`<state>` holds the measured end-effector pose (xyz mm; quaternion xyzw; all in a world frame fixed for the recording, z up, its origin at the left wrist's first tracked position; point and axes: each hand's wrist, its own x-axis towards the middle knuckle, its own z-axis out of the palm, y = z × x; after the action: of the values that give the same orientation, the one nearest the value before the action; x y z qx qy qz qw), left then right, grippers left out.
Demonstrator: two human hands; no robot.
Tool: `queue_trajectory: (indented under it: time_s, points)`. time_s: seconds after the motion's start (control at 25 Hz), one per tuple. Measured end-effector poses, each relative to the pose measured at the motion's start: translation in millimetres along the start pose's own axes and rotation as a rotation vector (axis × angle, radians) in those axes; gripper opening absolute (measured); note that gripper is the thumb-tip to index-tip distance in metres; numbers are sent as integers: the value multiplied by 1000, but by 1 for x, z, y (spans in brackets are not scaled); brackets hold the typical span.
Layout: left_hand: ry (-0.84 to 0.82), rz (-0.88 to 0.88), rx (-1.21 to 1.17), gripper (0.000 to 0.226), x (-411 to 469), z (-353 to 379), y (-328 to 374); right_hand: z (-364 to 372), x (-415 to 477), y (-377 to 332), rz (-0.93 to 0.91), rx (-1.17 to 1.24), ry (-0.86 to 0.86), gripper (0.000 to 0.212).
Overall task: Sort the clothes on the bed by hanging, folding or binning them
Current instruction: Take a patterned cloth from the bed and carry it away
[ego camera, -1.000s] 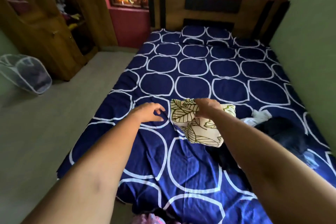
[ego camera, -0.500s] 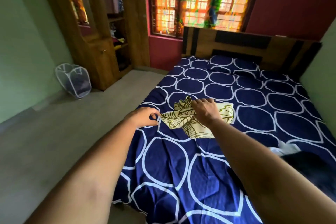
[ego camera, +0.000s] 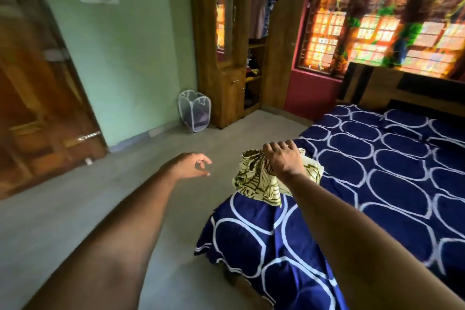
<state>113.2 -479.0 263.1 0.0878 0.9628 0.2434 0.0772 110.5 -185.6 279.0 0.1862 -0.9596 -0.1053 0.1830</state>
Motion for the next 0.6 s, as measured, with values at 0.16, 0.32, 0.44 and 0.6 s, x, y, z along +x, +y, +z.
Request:
queue_trajectory:
  time_s: [0.16,0.32,0.44,0.6]
  points:
    - [86,-41,29,40,-51,-45,-75,-7,48,-88,-83,91,-76,34]
    - [120,-151,31,47,-92,-70,-136,-16,98,-158,-111,201,-322,41]
    - [138,-214,-57,43,-102,-80,-174,-5,143,-197,-145,268,-553,60]
    - [112,-278,-70,43,-85,-92,-209,14,207,-232,-226,355,-707,61]
